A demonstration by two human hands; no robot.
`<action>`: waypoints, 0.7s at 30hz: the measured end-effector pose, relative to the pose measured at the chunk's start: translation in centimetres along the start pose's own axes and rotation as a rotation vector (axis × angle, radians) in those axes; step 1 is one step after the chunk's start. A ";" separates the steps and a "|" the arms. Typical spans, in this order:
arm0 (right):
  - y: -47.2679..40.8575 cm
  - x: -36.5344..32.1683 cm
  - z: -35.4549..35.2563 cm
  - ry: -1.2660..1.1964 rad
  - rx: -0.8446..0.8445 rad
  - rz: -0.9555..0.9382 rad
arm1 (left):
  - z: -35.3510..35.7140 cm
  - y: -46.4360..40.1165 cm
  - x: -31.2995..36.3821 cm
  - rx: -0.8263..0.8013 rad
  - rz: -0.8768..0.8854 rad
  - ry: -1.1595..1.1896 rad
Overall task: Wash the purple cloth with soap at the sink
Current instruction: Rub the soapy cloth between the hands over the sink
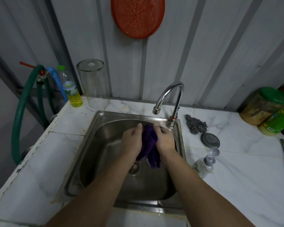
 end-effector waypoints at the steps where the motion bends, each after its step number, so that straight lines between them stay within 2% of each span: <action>1: 0.5 0.5 0.0 -0.081 -0.072 0.094 | -0.6 0.0 0.5 0.037 0.088 -0.057; 3: 2.2 0.9 0.4 -0.153 -0.286 0.260 | -1.5 0.1 1.3 0.098 0.253 -0.126; 5: 3.3 0.8 0.7 -0.034 -0.421 0.274 | -1.9 0.4 1.6 0.128 0.381 -0.177; 7: 4.0 0.7 1.0 0.161 -0.424 0.247 | -1.9 1.0 1.7 0.160 0.483 -0.222; 9: 4.3 0.7 1.0 0.238 -0.384 0.265 | -2.0 1.6 2.2 0.199 0.609 -0.278; 13: 4.3 0.6 0.8 -0.251 -0.455 0.481 | -1.6 3.5 3.5 0.156 0.933 -0.463; 15: 3.4 0.3 0.3 -0.413 -0.364 0.404 | -1.6 4.5 3.6 0.115 1.017 -0.461; 16: 3.1 0.1 0.1 -0.452 -0.316 0.339 | -1.6 4.8 3.3 0.101 1.029 -0.447; 18: 2.8 -0.3 -0.1 -0.559 -0.291 0.246 | -2.0 5.1 1.7 0.104 0.943 -0.417; 21: 3.0 -1.0 -0.2 -0.713 -0.335 0.196 | -3.1 4.9 -1.8 0.146 0.536 -0.300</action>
Point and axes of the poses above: each hand's wrist, its own y-axis away from the middle knuckle, its own z-axis out of the palm, x = y × z, the point moved 5 cm from there along -y, towards the middle knuckle, and after that the axes turned 4 degrees about -y, right-handed, at the moved point
